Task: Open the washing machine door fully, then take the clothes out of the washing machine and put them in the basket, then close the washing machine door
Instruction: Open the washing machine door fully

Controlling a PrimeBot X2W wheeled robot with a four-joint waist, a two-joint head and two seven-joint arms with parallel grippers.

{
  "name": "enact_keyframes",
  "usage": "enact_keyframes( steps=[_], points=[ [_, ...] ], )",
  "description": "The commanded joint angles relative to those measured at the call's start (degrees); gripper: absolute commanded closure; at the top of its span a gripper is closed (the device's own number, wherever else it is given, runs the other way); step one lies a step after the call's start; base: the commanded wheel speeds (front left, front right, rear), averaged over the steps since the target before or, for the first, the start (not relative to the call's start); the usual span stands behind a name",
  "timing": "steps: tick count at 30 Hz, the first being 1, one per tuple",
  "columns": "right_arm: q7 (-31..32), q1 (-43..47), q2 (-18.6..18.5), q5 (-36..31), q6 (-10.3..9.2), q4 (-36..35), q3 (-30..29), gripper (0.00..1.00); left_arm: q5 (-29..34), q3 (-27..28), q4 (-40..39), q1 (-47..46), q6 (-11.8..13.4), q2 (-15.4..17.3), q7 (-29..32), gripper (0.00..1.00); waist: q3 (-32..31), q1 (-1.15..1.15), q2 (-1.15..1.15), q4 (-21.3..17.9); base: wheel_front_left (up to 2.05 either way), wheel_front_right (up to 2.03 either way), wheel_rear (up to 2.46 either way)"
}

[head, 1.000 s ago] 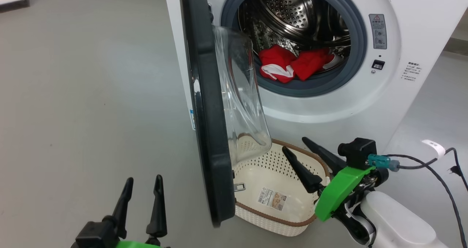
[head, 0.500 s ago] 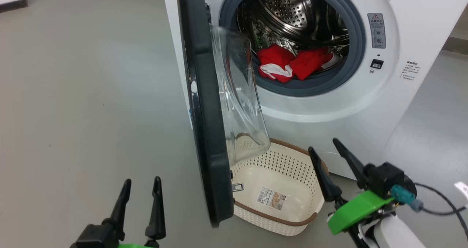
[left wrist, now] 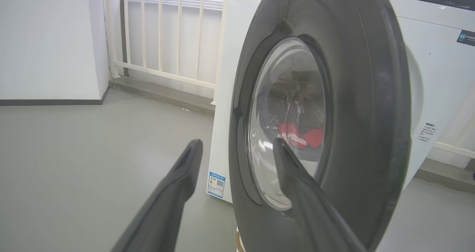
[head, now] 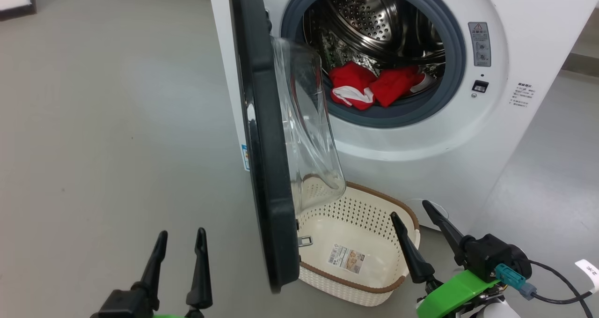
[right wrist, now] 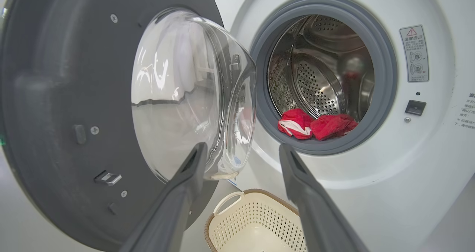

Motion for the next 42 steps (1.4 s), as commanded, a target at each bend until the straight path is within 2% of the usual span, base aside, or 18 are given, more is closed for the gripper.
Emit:
enact_keyframes(
  steps=[1, 18, 19, 20, 29, 42],
  points=[
    [-0.4, -0.8, 0.2, 0.6, 0.37, -1.6, 0.8, 0.00, 0.7, 2.0, -1.4, 0.0, -0.3, 0.4, -0.7, 0.00, -0.2, 0.00, 0.00, 0.0, 0.00, 0.00, 0.00],
    [-0.4, -0.9, 0.3, 1.6, 0.37, -1.4, 1.1, 0.00, 2.0, 2.1, -0.3, 0.2, -0.1, 0.6, -0.7, 0.00, -0.1, 0.00, 0.00, -0.4, 0.00, 0.00, 0.00],
    [-0.4, -0.9, 0.3, 1.6, 0.37, -1.4, 1.2, 0.00, 2.0, 2.0, -0.2, 0.2, -0.1, 0.6, -0.7, 0.58, -0.1, 0.00, 0.00, -0.5, 0.00, 0.00, 0.00],
    [-0.4, -0.9, 0.3, 1.7, 0.37, -1.3, 1.2, 0.00, 2.1, 1.9, 0.0, 0.2, -0.2, 0.6, -0.7, 1.00, -0.1, 0.00, 0.00, -0.5, 0.00, 0.00, 0.00],
    [-0.4, -1.1, 0.3, 2.1, 0.37, -1.2, 1.7, 0.00, 2.2, 2.0, -3.0, -1.6, -0.4, 1.0, -0.7, 1.00, 0.4, 0.00, 0.00, -0.7, 0.00, 0.00, 0.00],
    [-0.4, -1.8, 0.3, 2.0, 0.37, -1.0, 1.6, 0.00, 5.5, 1.2, -16.9, -7.4, 0.4, 3.5, 1.5, 1.00, 0.8, 0.00, 0.00, -1.6, 0.00, 0.00, 0.00]
  ],
)
